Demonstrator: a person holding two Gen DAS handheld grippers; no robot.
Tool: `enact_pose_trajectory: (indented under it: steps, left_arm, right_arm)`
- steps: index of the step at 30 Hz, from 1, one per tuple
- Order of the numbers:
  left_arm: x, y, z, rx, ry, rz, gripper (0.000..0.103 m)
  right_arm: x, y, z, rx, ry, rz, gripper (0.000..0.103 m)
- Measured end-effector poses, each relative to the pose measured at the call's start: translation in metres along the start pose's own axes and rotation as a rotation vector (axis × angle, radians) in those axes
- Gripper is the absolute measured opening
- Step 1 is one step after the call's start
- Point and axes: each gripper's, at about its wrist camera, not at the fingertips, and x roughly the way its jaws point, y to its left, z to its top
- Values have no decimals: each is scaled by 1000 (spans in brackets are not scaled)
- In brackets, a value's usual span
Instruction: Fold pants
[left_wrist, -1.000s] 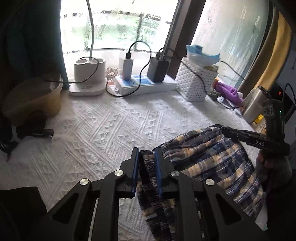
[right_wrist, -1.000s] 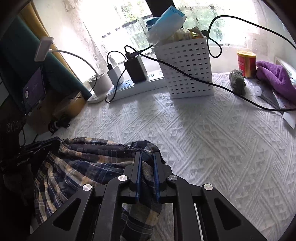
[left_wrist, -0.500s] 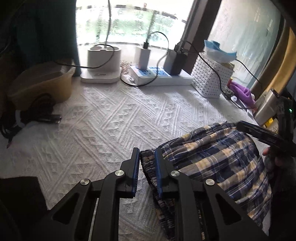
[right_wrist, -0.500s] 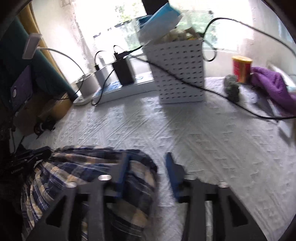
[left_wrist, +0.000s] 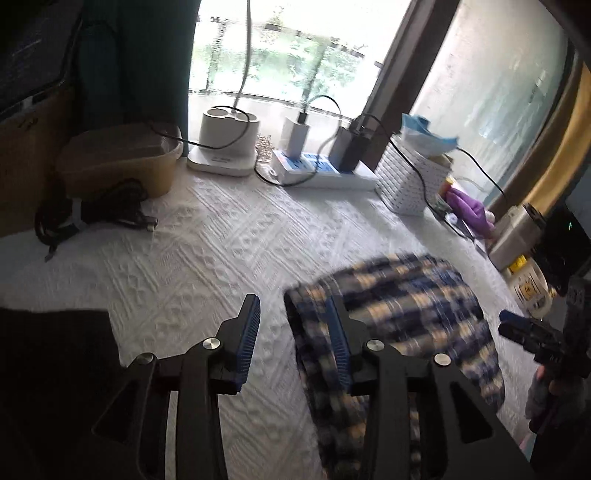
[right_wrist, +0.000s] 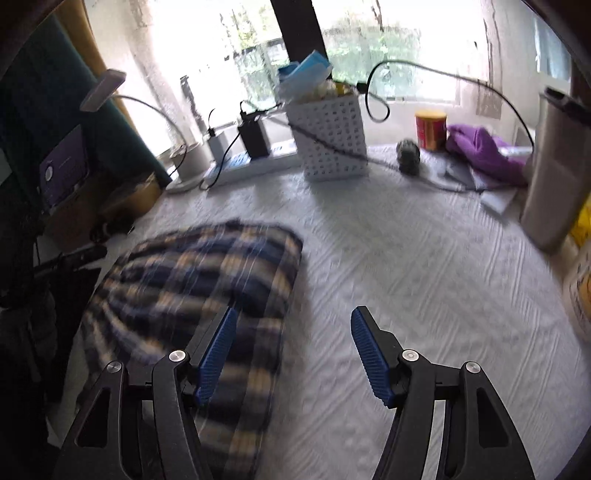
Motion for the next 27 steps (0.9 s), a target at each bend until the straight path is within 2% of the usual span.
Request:
enact_pose_trajectory:
  steps: [3,5,10,12,14,16,21,27]
  left_arm:
    - [-4,-7,-14,7,26,-11,37]
    - [-5,-8,-23,6,43,-15,37]
    - [-10,-13,-42,0,64,-29,37]
    - [-13,-16,-48,2,70,-34,37]
    - [-14,-20,-53,17,82,-33,37]
    - [-14,-25,-59,36,93,-33,37]
    - [-18,-29,-68,41,109,-40,37]
    - [-23,-31,-76,54,118,-40,37]
  right_arm:
    - [-5,6,-26,8,43,24,60]
    - [-9,11,-41,16,51,29,50]
    - [-16,24,-66,19,62,57,46]
    - [-15,28,-73,16,69,51,37]
    - [-13,33,-79,6,71,40,14]
    - [-14,40,-85,-26,61,28,9]
    - [-27,50,-88,-60,44,-5,7]
    - [-37,55,-98,-42,41,-17,7]
